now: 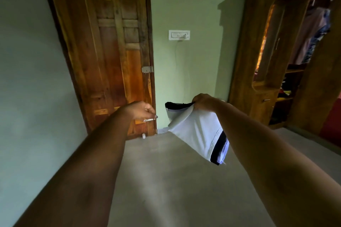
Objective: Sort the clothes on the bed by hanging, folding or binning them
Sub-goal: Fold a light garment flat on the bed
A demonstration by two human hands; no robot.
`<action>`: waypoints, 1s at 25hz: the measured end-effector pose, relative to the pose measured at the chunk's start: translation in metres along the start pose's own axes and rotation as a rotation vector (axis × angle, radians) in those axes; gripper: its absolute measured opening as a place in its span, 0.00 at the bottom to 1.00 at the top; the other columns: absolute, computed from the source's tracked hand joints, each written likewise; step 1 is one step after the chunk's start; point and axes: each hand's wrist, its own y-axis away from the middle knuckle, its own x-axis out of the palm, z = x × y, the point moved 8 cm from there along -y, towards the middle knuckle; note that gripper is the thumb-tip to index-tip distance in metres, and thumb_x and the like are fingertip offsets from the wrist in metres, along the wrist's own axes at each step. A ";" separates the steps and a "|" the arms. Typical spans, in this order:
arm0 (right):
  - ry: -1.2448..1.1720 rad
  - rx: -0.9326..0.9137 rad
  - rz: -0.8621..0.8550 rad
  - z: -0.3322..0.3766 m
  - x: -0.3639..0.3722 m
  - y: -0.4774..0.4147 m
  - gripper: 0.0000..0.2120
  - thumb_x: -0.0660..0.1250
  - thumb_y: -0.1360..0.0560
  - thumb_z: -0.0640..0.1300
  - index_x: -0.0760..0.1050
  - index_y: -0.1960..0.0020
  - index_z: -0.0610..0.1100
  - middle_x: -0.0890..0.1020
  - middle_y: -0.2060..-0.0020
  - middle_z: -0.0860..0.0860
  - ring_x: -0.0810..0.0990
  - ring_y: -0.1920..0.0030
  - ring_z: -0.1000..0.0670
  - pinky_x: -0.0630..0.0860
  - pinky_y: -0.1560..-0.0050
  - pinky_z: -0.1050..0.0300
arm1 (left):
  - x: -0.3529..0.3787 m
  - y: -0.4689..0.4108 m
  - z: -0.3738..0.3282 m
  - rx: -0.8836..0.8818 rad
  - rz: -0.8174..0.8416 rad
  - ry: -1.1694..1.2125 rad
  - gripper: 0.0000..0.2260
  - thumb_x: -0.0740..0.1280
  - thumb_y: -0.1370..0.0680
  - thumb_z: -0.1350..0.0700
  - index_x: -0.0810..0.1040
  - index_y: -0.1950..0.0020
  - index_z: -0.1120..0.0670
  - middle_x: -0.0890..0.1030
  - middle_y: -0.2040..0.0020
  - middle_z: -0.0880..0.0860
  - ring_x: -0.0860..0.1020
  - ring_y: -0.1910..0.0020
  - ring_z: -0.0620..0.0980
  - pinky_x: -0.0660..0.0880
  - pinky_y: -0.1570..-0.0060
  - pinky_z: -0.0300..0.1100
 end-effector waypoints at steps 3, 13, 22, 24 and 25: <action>-0.112 0.019 -0.037 -0.006 0.002 -0.039 0.14 0.60 0.28 0.36 0.79 0.45 0.39 0.79 0.46 0.42 0.77 0.50 0.44 0.71 0.63 0.61 | -0.002 -0.031 0.006 0.013 -0.020 0.030 0.16 0.71 0.25 0.52 0.78 0.40 0.56 0.80 0.54 0.50 0.77 0.61 0.43 0.72 0.63 0.34; -0.305 0.182 -0.117 -0.126 -0.026 -0.204 0.12 0.64 0.29 0.34 0.80 0.48 0.33 0.81 0.46 0.39 0.78 0.44 0.40 0.74 0.50 0.56 | -0.013 -0.246 0.000 -0.019 0.038 0.015 0.18 0.74 0.28 0.47 0.78 0.41 0.52 0.81 0.49 0.54 0.81 0.54 0.52 0.77 0.53 0.43; -0.314 0.376 -0.263 -0.303 -0.093 -0.268 0.13 0.63 0.24 0.39 0.76 0.42 0.35 0.75 0.53 0.44 0.76 0.51 0.44 0.73 0.52 0.53 | 0.044 -0.467 -0.140 0.276 0.163 -0.120 0.19 0.72 0.27 0.44 0.78 0.39 0.49 0.82 0.50 0.50 0.81 0.59 0.50 0.76 0.49 0.40; -0.388 0.455 -0.315 -0.350 -0.093 -0.266 0.07 0.63 0.24 0.38 0.75 0.46 0.42 0.74 0.55 0.47 0.76 0.55 0.48 0.74 0.55 0.57 | 0.070 -0.502 -0.180 0.359 0.212 -0.152 0.18 0.72 0.27 0.44 0.78 0.39 0.48 0.82 0.48 0.50 0.80 0.59 0.48 0.76 0.48 0.41; -0.404 0.497 -0.339 -0.374 -0.093 -0.266 0.06 0.63 0.24 0.36 0.73 0.50 0.44 0.74 0.57 0.48 0.76 0.54 0.48 0.76 0.54 0.56 | 0.084 -0.519 -0.199 0.404 0.233 -0.171 0.17 0.71 0.26 0.45 0.78 0.39 0.48 0.82 0.47 0.50 0.80 0.59 0.47 0.75 0.48 0.41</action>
